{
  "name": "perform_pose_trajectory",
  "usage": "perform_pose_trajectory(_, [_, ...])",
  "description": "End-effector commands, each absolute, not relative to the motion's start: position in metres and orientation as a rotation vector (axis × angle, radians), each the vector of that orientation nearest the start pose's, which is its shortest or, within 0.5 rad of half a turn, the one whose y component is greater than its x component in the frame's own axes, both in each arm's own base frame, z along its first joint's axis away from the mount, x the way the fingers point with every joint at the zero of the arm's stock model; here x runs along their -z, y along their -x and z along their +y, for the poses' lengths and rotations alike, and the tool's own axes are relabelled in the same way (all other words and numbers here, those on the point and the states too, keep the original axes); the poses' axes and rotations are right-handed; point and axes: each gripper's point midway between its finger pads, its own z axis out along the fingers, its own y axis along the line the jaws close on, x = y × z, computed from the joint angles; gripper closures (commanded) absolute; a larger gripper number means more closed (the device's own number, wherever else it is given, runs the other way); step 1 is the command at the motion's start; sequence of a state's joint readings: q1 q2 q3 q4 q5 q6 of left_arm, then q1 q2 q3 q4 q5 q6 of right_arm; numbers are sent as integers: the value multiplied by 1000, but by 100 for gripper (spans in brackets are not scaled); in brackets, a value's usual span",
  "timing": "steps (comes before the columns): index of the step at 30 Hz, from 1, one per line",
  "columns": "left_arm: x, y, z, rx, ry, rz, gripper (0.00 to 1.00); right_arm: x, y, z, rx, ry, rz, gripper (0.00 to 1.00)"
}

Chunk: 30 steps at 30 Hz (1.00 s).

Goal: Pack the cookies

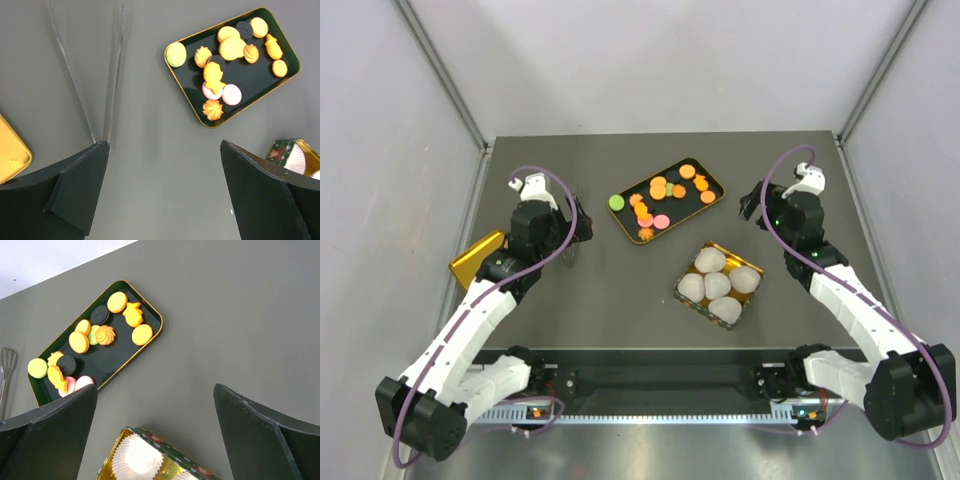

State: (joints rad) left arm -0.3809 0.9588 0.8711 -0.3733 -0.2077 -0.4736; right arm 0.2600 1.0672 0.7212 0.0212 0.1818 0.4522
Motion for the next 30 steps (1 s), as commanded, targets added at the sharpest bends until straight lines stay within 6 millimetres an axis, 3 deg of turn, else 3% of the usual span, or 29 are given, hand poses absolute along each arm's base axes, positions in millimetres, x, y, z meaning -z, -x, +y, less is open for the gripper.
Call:
perform_pose_trajectory(1, [-231,-316,-98,307,264,1972,2,-238,-366,86,-339,-281,1785,0])
perform_pose_trajectory(6, [-232,-316,-89,258,303,1965,2,-238,-366,86,-338,-281,1789,0])
perform_pose_trajectory(12, [-217,-323,-68,140,384,1974,2,-239,-367,88,-347,-274,1792,0])
perform_pose_trajectory(21, [-170,-365,-49,44,500,2050,2,-244,-366,92,-375,-257,1787,0])
perform_pose_trajectory(22, [-155,-371,-49,19,501,2088,2,-244,-366,92,-371,-257,1786,0])
perform_pose_trajectory(29, [-110,-402,-50,-43,474,2193,4,-252,-359,87,-360,-254,1764,0])
perform_pose_trajectory(30, [-96,-405,-49,-61,478,2225,5,-252,-358,86,-359,-255,1763,0])
